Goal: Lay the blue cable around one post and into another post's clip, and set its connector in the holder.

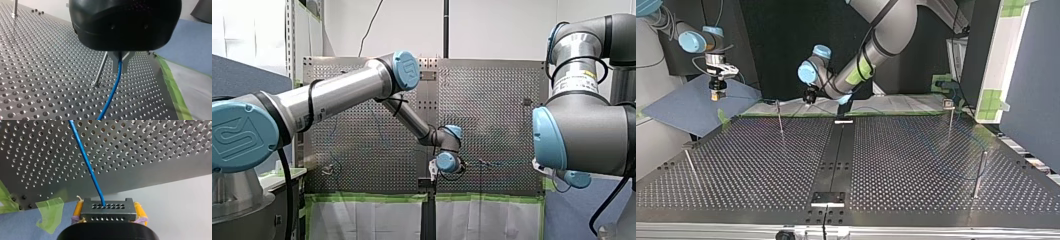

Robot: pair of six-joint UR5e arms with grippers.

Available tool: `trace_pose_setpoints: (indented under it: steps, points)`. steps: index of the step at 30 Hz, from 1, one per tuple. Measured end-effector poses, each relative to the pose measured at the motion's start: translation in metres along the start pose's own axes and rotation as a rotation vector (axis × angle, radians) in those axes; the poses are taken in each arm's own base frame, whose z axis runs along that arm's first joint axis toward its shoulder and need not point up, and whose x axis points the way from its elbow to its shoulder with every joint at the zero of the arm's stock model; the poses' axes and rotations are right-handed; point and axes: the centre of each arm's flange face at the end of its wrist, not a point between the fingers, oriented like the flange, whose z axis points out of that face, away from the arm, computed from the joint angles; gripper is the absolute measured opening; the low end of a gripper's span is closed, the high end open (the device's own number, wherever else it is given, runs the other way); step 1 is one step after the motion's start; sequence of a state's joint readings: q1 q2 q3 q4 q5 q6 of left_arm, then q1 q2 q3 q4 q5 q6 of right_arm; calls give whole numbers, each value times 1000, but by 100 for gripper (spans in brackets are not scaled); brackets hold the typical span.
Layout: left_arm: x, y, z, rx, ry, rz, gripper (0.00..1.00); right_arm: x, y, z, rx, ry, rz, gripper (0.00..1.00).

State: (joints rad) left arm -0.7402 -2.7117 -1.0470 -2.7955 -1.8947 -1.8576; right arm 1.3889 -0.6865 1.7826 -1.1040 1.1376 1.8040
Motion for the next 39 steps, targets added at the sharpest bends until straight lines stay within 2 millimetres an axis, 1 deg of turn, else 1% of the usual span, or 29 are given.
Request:
trace_pose_setpoints:
  steps: [5, 16, 17, 18, 19, 21, 22, 23, 24, 25, 27, 28, 29, 30, 31, 32, 33, 34, 36, 37, 39]
  points:
    - [-1, 6, 2, 0, 9, -4, 0, 2, 1, 3, 1, -1, -1, 0]
    - [-2, 9, 4, -1, 10, -8, 0, 1, 0, 3, 1, -2, -3, 0]
    - [-2, 9, 4, 1, 10, -9, 12, 1, 0, 3, 1, -2, -3, 0]
    - [-2, 9, 4, 1, 11, -10, 18, 2, 0, 3, 0, -1, -3, 0]
    - [-2, 9, 4, 4, 12, -10, 18, 2, 0, 3, 0, -1, -4, 0]
    - [-2, 8, 4, 9, 13, -10, 33, 1, -1, 4, 2, 0, -4, 0]
    - [-2, 8, 4, 9, 13, -10, 33, 1, -1, 4, 3, 0, -4, 0]
    - [-2, 8, 4, 10, 13, -10, 39, 1, -1, 4, 4, 1, -4, 0]
    - [-2, 8, 4, 11, 13, -10, 47, 1, -2, 4, 5, 2, -4, 0]
    - [-2, 8, 4, 11, 13, -10, 47, 1, -1, 4, 5, 3, -4, 0]
    - [-2, 8, 4, 11, 13, -11, 59, 2, -1, 4, 5, 4, -4, 0]
    - [-2, 8, 4, 11, 13, -11, 59, 2, -1, 4, 5, 5, -5, 0]
    - [-2, 8, 4, 12, 13, -11, 75, 2, -1, 4, 6, 5, -5, 0]
    - [-2, 8, 4, 12, 13, -11, 79, 2, -1, 4, 5, 5, -5, 0]
    - [-2, 8, 4, 13, 14, -11, 79, 2, -1, 5, 6, 6, -6, 0]
    - [-2, 8, 4, 13, 14, -11, 91, 2, -1, 5, 6, 6, -6, 0]
    - [-2, 8, 4, 13, 14, -11, 94, 2, -1, 5, 6, 7, -6, 0]
    - [-2, 8, 4, 13, 14, -11, 94, 2, -1, 5, 6, 7, -6, 0]
    - [-2, 8, 4, 12, 14, -11, 87, 2, -1, 5, 6, 8, -6, 0]
    - [-2, 8, 4, 12, 14, -12, 87, 2, -1, 5, 6, 8, -6, 0]
    - [-2, 8, 4, 11, 13, -12, 74, 2, -1, 5, 6, 9, -5, 0]
